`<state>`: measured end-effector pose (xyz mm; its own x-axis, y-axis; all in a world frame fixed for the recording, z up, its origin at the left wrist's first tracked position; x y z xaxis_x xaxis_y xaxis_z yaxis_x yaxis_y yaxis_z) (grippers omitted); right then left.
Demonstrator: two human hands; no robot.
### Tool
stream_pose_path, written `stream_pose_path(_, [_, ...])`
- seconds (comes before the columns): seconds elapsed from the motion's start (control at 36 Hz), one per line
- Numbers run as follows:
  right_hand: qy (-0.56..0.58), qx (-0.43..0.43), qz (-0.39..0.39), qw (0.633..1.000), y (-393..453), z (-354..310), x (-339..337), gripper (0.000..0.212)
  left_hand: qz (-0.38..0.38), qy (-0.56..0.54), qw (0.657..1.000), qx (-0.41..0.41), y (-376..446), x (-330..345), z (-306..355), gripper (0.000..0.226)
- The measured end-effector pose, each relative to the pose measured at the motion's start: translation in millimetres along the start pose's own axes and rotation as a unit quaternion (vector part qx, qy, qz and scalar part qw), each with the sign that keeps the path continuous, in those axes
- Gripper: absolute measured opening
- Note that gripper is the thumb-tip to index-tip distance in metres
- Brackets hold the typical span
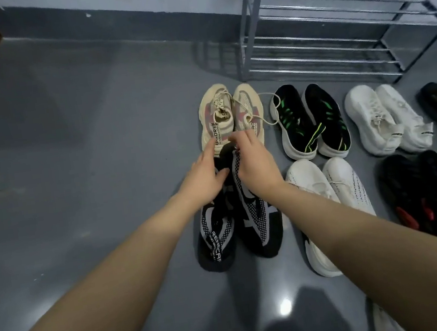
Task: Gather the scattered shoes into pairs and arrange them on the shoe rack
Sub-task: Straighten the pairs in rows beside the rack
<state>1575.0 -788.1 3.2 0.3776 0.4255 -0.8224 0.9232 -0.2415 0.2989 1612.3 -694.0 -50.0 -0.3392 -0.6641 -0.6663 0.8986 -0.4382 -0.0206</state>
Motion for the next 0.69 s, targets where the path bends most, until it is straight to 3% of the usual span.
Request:
stream_pose_path(0.08, [-0.002,-0.038,0.017,0.999,1,-21,-11,0.051,-0.013,-0.053,0.997,0.052,4,-12,12,0.082])
stream_pose_path(0.22, [0.075,-0.066,0.035,0.994,10,-48,-31,0.053,0.018,0.024,0.992,0.126,9,-44,16,0.075])
stream_pose_path(0.39, [0.108,-0.077,0.027,0.991,15,-71,-27,0.054,0.066,0.09,0.988,0.105,5,-79,16,0.072])
stream_pose_path(0.5, [0.112,-0.069,0.022,0.991,18,-79,-19,0.054,0.069,0.049,0.996,0.036,-5,-87,2,0.074])
stream_pose_path(0.58, [0.106,-0.091,0.006,0.99,23,-93,-15,0.048,0.096,0.122,0.988,0.021,-8,-95,-3,0.082])
stream_pose_path(0.69, [0.114,-0.097,0.007,0.989,28,-100,-3,0.039,0.116,0.18,0.976,-0.037,-12,-107,-14,0.062])
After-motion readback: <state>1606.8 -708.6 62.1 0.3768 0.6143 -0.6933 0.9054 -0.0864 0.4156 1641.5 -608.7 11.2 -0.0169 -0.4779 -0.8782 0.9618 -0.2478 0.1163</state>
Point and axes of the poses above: each hand's wrist, its own y-axis towards the middle knuckle, its own x-axis out of the palm, z = x × y, the point moved 9 cm from there along y, towards the middle knuckle, and after that the axes turned 9 degrees about z, right-handed, at the moved point
